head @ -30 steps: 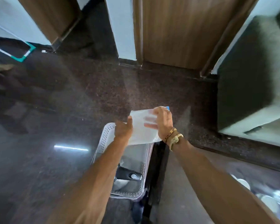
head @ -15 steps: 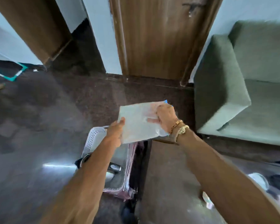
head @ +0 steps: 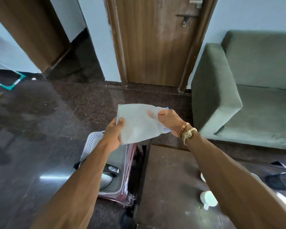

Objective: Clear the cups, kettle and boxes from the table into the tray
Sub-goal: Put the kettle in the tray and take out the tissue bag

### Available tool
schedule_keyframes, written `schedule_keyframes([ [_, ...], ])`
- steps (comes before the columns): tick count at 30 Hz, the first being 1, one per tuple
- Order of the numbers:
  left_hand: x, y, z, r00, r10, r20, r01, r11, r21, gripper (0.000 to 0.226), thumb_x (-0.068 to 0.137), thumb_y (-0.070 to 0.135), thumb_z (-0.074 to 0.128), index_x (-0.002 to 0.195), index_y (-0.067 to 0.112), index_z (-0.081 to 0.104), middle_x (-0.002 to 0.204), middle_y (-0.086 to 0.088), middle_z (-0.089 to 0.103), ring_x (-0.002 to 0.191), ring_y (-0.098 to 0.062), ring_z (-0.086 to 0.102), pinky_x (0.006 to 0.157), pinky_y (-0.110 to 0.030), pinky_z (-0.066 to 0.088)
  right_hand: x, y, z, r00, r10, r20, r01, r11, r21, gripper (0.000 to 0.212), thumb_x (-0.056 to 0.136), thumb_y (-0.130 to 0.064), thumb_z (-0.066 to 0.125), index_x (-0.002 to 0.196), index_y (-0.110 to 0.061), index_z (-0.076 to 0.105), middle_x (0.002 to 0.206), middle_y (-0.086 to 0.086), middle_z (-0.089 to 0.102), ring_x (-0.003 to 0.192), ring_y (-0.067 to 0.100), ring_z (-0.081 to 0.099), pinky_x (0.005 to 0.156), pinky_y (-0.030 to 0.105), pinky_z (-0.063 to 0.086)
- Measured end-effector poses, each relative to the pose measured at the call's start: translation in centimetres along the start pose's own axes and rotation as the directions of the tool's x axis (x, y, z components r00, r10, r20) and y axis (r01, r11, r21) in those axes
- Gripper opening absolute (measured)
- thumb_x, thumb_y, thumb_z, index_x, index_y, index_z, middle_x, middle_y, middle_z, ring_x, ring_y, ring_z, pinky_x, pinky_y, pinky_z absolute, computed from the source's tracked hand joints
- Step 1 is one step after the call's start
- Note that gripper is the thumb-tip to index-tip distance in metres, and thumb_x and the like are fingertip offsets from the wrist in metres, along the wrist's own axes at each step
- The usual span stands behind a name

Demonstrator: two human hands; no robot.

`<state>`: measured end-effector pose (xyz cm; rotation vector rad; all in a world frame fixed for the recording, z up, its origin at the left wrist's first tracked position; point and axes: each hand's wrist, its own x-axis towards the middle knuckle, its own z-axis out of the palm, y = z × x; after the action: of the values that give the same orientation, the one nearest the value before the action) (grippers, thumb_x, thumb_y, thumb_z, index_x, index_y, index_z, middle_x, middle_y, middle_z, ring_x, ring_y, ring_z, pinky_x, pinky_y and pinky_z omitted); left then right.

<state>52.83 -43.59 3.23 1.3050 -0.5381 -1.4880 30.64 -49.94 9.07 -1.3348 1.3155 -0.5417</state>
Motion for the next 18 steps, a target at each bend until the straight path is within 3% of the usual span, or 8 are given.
schedule_keyframes([
  [3, -0.5, 0.0, -0.3, 0.999, -0.034, 0.029, 0.035, 0.999, -0.033, 0.024, 0.099, 0.032, 0.055, 0.12, 0.025, 0.063, 0.116, -0.004, 0.073, 0.102, -0.027, 0.072, 0.072, -0.051, 0.059, -0.1, 0.7, -0.1, 0.992, 0.045, 0.116, -0.051, 0.997, 0.054, 0.054, 0.081, -0.058, 0.072, 0.088, -0.004, 0.067, 0.096, 0.007, 0.074, 0.089, 0.027, 0.072, 0.084, 0.042, 0.06],
  [4, -0.6, 0.0, -0.4, 0.998, -0.043, 0.037, 0.044, 0.998, -0.035, 0.025, 0.099, 0.032, 0.055, 0.122, 0.025, 0.062, 0.118, -0.005, 0.073, 0.104, -0.028, 0.071, 0.076, -0.054, 0.059, -0.1, 0.9, -0.1, 0.991, 0.053, 0.123, -0.061, 0.996, 0.061, 0.052, 0.08, -0.056, 0.074, 0.082, -0.004, 0.066, 0.094, 0.007, 0.074, 0.087, 0.025, 0.072, 0.086, 0.043, 0.06],
  [6, -0.6, 0.0, -0.5, 0.998, -0.059, 0.026, 0.06, 0.997, -0.048, 0.025, 0.1, 0.03, 0.053, 0.122, 0.024, 0.063, 0.118, -0.006, 0.072, 0.106, -0.03, 0.07, 0.081, -0.056, 0.058, -0.2, 1.2, 0.0, 0.997, 0.043, 0.072, -0.046, 0.998, 0.043, 0.048, 0.078, -0.052, 0.079, 0.06, -0.014, 0.054, 0.074, 0.004, 0.065, 0.071, 0.022, 0.064, 0.074, 0.036, 0.057],
  [8, -0.7, 0.1, -0.6, 0.998, -0.067, -0.002, 0.066, 0.996, -0.051, 0.02, 0.101, 0.029, 0.053, 0.117, 0.024, 0.065, 0.117, -0.006, 0.073, 0.102, -0.028, 0.071, 0.08, -0.052, 0.058, -0.3, 1.3, 0.2, 0.998, 0.034, 0.051, -0.036, 0.999, 0.039, 0.048, 0.077, -0.046, 0.081, 0.055, -0.017, 0.051, 0.066, 0.001, 0.063, 0.065, 0.019, 0.061, 0.068, 0.035, 0.054],
  [12, -0.5, 0.1, -0.8, 0.996, -0.087, -0.024, 0.086, 0.996, -0.021, 0.029, 0.097, 0.039, 0.057, 0.12, 0.023, 0.065, 0.117, -0.007, 0.073, 0.104, -0.03, 0.071, 0.082, -0.053, 0.058, -0.6, 1.1, 0.8, 0.987, 0.024, 0.161, -0.045, 0.99, 0.13, 0.06, 0.076, -0.045, 0.081, 0.093, 0.008, 0.061, 0.109, 0.024, 0.071, 0.101, 0.039, 0.07, 0.091, 0.055, 0.056],
  [15, -0.4, 0.2, -1.1, 0.993, -0.074, -0.095, 0.077, 0.996, 0.032, 0.037, 0.083, 0.045, 0.074, 0.112, 0.021, 0.07, 0.108, -0.007, 0.076, 0.098, -0.031, 0.073, 0.078, -0.054, 0.059, -0.7, 1.4, 1.0, 0.963, 0.027, 0.267, -0.085, 0.974, 0.21, 0.043, 0.075, -0.046, 0.078, 0.102, -0.014, 0.075, 0.107, 0.011, 0.075, 0.099, 0.029, 0.073, 0.088, 0.045, 0.059],
  [17, -0.4, 0.2, -1.3, 0.99, -0.044, -0.133, 0.051, 0.998, 0.048, 0.027, 0.081, 0.038, 0.078, 0.1, 0.02, 0.071, 0.104, -0.009, 0.077, 0.093, -0.031, 0.074, 0.07, -0.047, 0.06, -0.6, 1.8, 1.0, 0.96, 0.031, 0.278, -0.076, 0.986, 0.15, 0.028, 0.076, -0.048, 0.08, 0.081, -0.022, 0.077, 0.091, -0.002, 0.078, 0.083, 0.015, 0.075, 0.075, 0.032, 0.058],
  [18, -0.4, 0.2, -1.4, 0.989, -0.035, -0.14, 0.043, 0.998, 0.055, 0.025, 0.081, 0.035, 0.079, 0.098, 0.019, 0.07, 0.104, -0.01, 0.076, 0.092, -0.031, 0.074, 0.068, -0.045, 0.06, -0.6, 1.9, 0.9, 0.969, 0.022, 0.246, -0.048, 0.994, 0.098, 0.034, 0.076, -0.051, 0.08, 0.066, -0.02, 0.071, 0.079, -0.006, 0.075, 0.071, 0.01, 0.071, 0.069, 0.027, 0.055],
])
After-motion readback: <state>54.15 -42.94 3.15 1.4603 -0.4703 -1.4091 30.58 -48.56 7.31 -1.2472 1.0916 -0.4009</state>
